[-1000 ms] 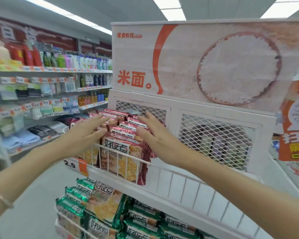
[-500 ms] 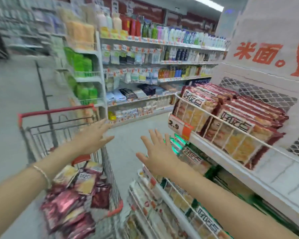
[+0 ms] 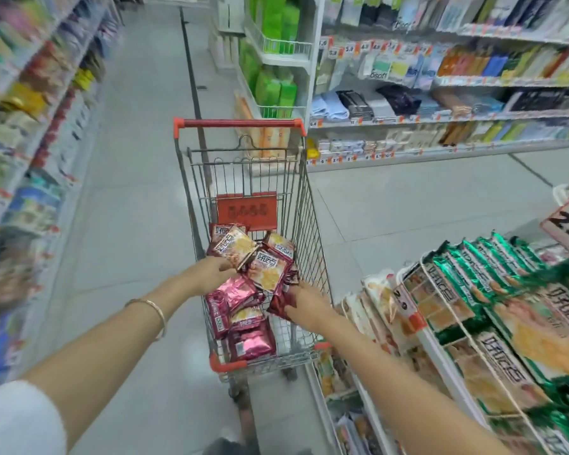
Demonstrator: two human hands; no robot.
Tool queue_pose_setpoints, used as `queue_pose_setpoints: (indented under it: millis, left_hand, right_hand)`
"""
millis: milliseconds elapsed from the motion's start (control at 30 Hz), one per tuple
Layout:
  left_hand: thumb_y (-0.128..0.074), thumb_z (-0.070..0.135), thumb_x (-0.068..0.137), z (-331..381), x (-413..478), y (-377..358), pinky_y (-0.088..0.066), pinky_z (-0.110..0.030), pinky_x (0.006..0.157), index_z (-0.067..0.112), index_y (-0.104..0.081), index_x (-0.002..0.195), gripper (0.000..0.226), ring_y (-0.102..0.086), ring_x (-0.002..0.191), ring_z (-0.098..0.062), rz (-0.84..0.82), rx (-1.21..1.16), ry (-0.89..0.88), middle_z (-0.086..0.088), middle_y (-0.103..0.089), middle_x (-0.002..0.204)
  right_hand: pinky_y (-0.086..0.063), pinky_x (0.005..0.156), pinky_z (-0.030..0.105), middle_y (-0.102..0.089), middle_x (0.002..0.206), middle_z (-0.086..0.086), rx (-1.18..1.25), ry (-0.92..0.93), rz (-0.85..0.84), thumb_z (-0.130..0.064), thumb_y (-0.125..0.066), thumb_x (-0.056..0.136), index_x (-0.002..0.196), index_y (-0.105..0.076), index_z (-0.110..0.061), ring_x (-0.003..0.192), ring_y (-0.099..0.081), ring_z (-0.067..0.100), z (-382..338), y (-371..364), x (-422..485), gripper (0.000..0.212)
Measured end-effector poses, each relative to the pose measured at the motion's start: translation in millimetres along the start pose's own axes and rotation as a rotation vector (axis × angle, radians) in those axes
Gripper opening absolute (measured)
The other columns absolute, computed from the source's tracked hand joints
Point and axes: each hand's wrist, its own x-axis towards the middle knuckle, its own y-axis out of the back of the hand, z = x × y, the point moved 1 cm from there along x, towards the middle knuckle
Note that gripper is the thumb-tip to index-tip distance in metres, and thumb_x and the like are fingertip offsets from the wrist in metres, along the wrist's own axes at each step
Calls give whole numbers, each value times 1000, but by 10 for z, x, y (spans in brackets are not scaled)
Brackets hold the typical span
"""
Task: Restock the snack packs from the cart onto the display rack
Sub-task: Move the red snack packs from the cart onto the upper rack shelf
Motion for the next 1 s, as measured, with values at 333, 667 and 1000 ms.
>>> queue_pose_setpoints:
  millis: [333, 667, 1000]
  left_hand:
    - [-50, 33, 102, -425, 325, -347, -48, -36, 98, 12, -63, 128, 35, -61, 110, -21, -84, -180, 165, -6, -64, 129]
    - [-52, 26, 102, -409, 1071, -522, -39, -26, 91, 16, -64, 123, 26, -56, 108, -17, -47, -379, 363, -4, -62, 130]
    - [-53, 24, 102, -464, 1255, -914, -45, -35, 101, 16, -63, 126, 27, -59, 114, -19, -32, -649, 613, -3, -63, 129]
  right_hand:
    - [-45, 102, 36, -58, 137, 16, 83, -30, -362, -21, -49, 101, 135, -56, -2, 124, -56, 31, 250, -609, 859, 40]
    - [-55, 89, 39, -67, 112, 15, 181, -110, -288, -18, -61, 93, 119, -60, -3, 102, -65, 32, 737, -504, 2462, 30]
    - [-36, 114, 53, -49, 146, 16, 275, -294, -343, -35, -62, 96, 156, -27, -14, 138, -44, 36, 819, -841, 3439, 73]
